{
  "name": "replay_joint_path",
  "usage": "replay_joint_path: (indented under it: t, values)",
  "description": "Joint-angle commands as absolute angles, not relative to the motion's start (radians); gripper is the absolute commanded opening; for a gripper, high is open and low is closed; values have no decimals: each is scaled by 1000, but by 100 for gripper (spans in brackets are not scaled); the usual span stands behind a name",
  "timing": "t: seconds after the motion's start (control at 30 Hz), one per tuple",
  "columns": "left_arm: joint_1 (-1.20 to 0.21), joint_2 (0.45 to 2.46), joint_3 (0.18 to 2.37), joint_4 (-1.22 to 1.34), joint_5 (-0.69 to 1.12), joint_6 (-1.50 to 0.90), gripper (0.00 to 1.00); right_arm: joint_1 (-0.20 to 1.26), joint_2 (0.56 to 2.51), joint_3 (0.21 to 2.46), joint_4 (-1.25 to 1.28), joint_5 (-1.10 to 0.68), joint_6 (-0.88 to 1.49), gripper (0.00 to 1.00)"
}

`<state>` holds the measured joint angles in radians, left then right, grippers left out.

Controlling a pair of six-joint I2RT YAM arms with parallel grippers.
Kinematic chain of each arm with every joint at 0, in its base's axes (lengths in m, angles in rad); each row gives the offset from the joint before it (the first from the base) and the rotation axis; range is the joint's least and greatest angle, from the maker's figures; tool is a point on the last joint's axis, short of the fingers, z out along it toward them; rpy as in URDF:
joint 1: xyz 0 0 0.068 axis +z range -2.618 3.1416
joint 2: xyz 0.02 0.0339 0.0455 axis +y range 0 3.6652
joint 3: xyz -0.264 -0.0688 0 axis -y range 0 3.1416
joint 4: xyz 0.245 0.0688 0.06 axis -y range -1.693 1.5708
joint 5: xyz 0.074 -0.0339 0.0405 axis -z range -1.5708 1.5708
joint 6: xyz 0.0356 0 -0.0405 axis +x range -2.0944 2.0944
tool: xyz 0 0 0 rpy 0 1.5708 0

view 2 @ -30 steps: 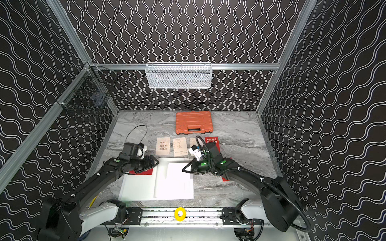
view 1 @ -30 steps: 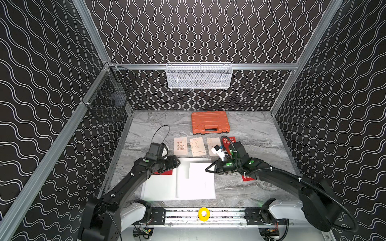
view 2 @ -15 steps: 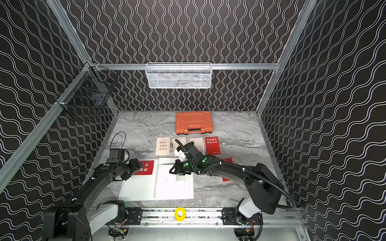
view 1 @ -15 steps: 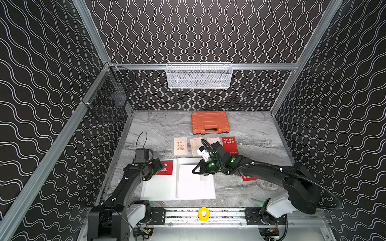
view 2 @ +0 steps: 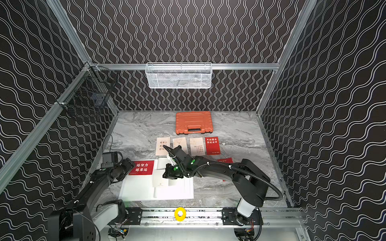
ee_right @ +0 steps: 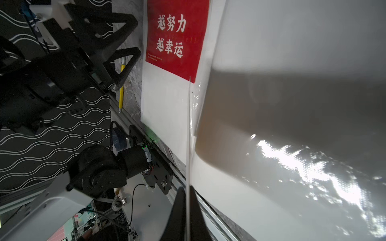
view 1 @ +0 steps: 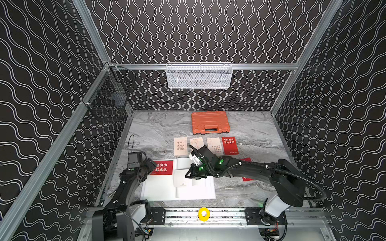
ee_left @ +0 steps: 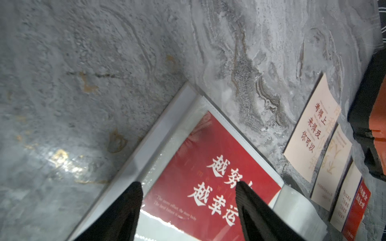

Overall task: Place the photos into the photo albums
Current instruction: Insert the photo into the photo album.

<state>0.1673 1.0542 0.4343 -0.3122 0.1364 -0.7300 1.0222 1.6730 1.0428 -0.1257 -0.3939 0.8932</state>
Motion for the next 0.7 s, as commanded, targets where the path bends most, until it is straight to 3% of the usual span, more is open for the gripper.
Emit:
replay_joint_path:
  t: [0.0,0.33,0.67]
  values:
    - [185,1078,430,-249,162,-712,75,1033,1674,1058,-176,-335,901,0]
    - [198,1141,401,-163,211,-716,74,1064,1694,1115,-309,-258,873,0]
    - [198,1135,394,-153,216,-713,74,1071,1727,1110,-330,-287,864,0]
